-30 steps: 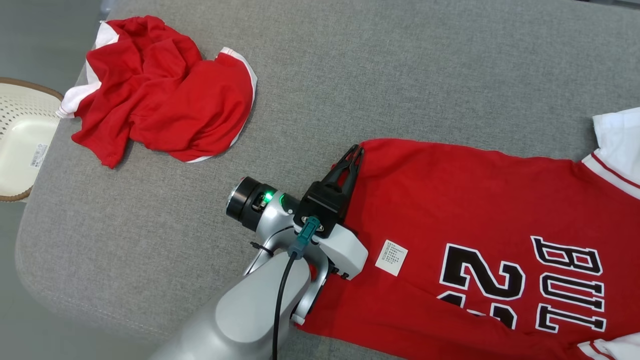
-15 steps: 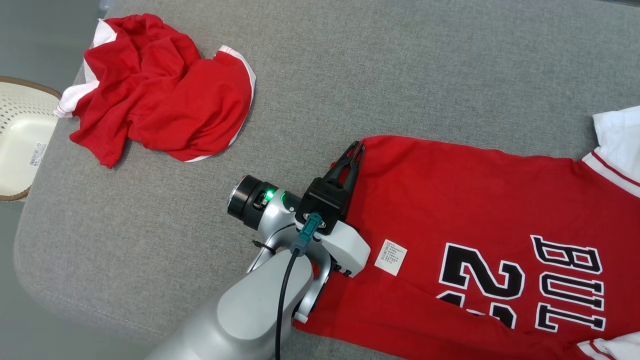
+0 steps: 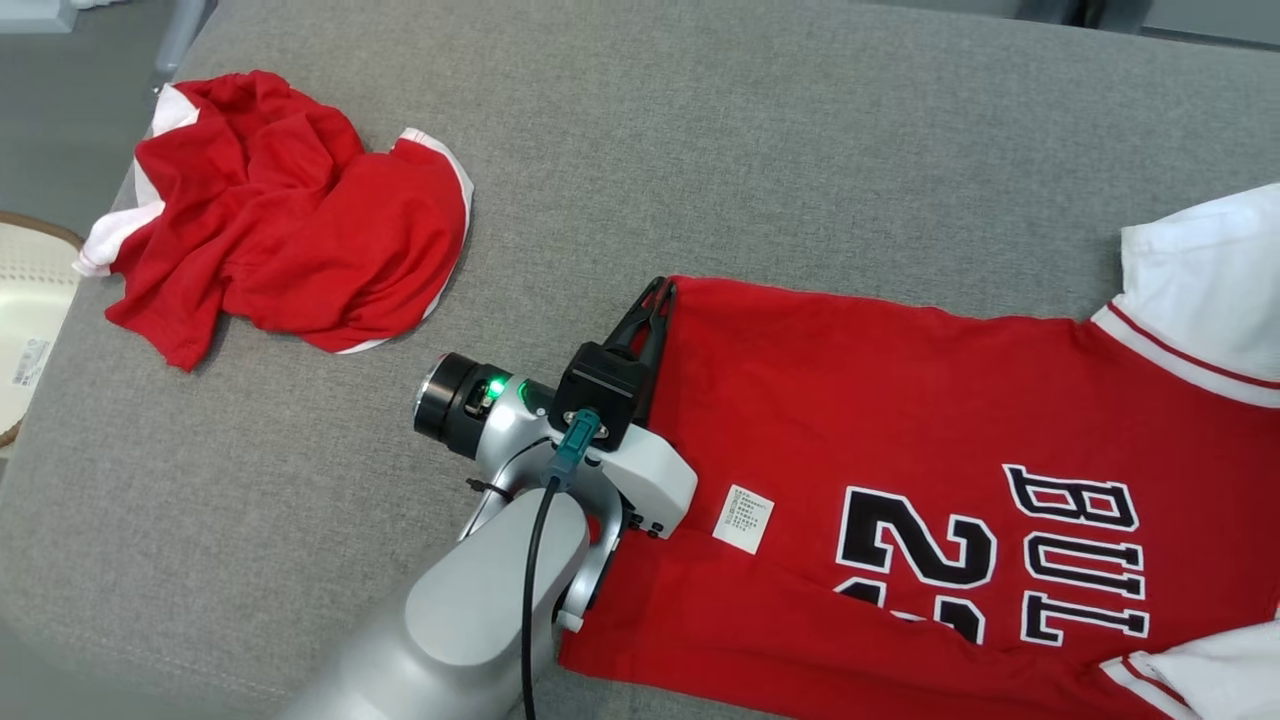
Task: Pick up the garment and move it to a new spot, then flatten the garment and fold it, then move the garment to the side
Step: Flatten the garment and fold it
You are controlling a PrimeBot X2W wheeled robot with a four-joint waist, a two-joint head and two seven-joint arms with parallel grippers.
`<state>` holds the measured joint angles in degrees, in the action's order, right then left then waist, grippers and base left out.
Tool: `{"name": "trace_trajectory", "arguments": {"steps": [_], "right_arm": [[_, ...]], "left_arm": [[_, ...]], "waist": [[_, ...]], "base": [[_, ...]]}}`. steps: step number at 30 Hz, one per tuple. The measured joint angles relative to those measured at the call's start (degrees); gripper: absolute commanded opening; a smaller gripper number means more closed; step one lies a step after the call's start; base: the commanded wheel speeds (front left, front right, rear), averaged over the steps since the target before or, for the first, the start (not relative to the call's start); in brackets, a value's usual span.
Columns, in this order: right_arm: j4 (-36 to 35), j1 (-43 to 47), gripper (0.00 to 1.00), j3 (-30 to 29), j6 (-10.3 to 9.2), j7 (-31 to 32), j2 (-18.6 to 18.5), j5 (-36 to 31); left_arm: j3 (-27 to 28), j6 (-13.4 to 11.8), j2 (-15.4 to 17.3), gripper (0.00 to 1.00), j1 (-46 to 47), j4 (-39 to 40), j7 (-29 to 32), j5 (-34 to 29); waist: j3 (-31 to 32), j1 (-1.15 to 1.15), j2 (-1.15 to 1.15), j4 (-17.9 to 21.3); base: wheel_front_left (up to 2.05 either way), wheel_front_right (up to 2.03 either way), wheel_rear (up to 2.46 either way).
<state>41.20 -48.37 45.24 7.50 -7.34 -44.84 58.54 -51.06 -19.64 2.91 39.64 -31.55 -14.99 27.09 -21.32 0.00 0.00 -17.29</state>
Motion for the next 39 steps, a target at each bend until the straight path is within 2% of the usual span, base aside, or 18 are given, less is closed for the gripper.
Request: {"name": "trace_trajectory", "arguments": {"steps": [5, 11, 28, 39], "right_arm": [[-2.9, 2.1, 0.00, 2.1, 0.00, -5.0, -0.1, 1.9], [-6.9, 5.6, 0.00, 2.0, -0.01, -7.3, -0.6, 4.3], [-16.4, 22.5, 0.00, -5.3, -0.01, -7.6, -0.9, 6.1], [-22.1, 29.5, 0.00, -4.6, -0.01, -5.4, -5.3, 10.6]], "left_arm": [[1.9, 0.5, 1.4, 0.00, -0.6, -0.6, 0.0, -0.8], [3.7, 1.2, 3.1, 0.00, -2.0, -0.7, 0.0, -1.3], [4.2, 3.2, 9.0, 0.00, -7.0, -1.6, 0.0, -0.9], [0.6, 2.9, 12.3, 0.00, -9.9, 1.7, 2.6, -3.2]], "waist": [[1.5, 0.00, 0.00, 1.9], [3.4, 0.00, 0.00, 4.3], [9.3, 0.00, 0.00, 8.4], [10.8, 0.00, 0.00, 8.9]], "base": [[0.00, 0.00, 0.00], [0.00, 0.00, 0.00], [0.00, 0.00, 0.00], [0.00, 0.00, 0.00]]}}
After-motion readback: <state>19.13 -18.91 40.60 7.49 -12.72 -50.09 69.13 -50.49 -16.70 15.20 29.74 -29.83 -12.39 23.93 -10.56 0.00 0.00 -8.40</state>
